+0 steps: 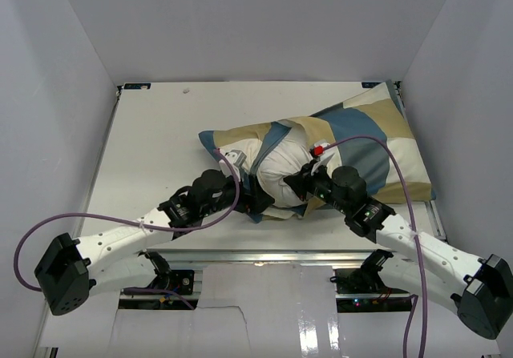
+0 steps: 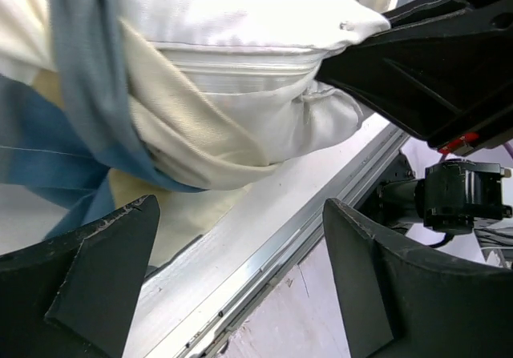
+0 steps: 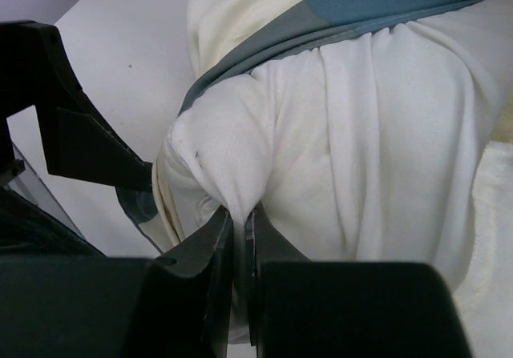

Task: Remove the pillowcase from the pillow

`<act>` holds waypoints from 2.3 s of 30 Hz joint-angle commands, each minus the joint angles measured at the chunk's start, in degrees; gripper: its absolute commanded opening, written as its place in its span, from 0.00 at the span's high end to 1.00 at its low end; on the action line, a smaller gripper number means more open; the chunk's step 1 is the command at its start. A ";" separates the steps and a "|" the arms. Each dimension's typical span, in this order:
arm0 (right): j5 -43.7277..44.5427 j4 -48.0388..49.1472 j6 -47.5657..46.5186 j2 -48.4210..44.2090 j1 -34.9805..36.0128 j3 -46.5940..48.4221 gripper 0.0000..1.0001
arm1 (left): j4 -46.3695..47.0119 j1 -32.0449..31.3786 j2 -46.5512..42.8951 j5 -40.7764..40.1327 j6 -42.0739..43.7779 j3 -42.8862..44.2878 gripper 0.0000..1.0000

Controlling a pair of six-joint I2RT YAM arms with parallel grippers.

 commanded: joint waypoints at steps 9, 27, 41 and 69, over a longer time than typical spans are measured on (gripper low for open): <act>0.61 2.52 1.43 -4.25 1.36 0.46 0.92 | -6.35 -3.66 8.87 -15.36 -1.10 5.24 0.21; -0.44 -5.14 2.31 -13.41 1.36 0.02 0.92 | 3.49 -4.80 -5.64 -7.03 -4.71 -1.09 0.33; 0.95 -4.85 1.80 -14.71 1.54 -0.78 0.92 | 1.91 -6.21 7.92 -14.92 -8.93 2.01 0.76; 6.05 -20.08 0.56 -29.14 1.28 -1.04 0.92 | -3.98 -0.59 -6.24 -10.02 -5.59 -3.90 0.75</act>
